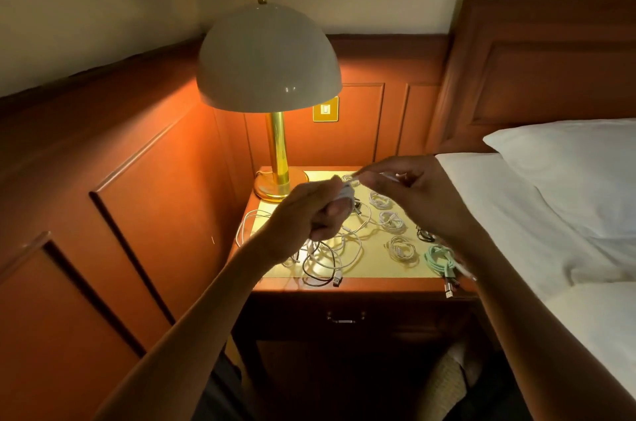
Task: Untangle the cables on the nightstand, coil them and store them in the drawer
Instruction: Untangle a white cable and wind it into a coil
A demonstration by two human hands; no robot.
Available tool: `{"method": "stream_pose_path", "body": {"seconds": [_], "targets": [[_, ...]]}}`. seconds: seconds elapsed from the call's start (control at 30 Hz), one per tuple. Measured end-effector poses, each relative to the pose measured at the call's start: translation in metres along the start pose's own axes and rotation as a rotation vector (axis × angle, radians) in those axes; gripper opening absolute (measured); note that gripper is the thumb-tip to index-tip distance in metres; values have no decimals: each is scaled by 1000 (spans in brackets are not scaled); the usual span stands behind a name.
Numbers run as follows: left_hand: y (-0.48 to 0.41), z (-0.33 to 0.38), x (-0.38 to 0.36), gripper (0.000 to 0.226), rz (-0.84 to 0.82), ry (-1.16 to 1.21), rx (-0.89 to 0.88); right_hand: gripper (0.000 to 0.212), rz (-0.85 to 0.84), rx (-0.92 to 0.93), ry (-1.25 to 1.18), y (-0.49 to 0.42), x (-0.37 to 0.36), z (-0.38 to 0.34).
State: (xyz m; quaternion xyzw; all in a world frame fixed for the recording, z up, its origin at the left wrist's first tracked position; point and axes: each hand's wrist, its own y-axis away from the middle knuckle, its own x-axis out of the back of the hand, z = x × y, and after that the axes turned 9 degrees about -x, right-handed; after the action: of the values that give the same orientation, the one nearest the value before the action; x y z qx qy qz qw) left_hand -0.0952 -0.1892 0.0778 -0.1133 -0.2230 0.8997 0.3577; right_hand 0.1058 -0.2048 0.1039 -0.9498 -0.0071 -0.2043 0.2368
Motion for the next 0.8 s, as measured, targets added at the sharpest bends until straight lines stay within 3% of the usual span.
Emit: {"method": "stream_pose_path", "body": {"seconds": [0.2,0.27,0.37,0.5,0.6,0.8], "targets": [[-26,2,-15,48,256,537,-173,35,51,-184,-601,6,-51,1],[-34,-6,-17,48,329,669,-178,42,103,-243,-664,7,-63,0],[-39,-16,-18,49,400,829,-188,44,185,-280,-558,7,-70,0],[-39,-24,-20,48,483,795,-199,47,222,-362,-490,9,-74,5],[-37,-29,-22,48,533,715,-190,51,266,-421,-456,11,-77,10],[-31,-31,-28,42,713,345,-74,39,430,-229,75,13,-81,29]]}}
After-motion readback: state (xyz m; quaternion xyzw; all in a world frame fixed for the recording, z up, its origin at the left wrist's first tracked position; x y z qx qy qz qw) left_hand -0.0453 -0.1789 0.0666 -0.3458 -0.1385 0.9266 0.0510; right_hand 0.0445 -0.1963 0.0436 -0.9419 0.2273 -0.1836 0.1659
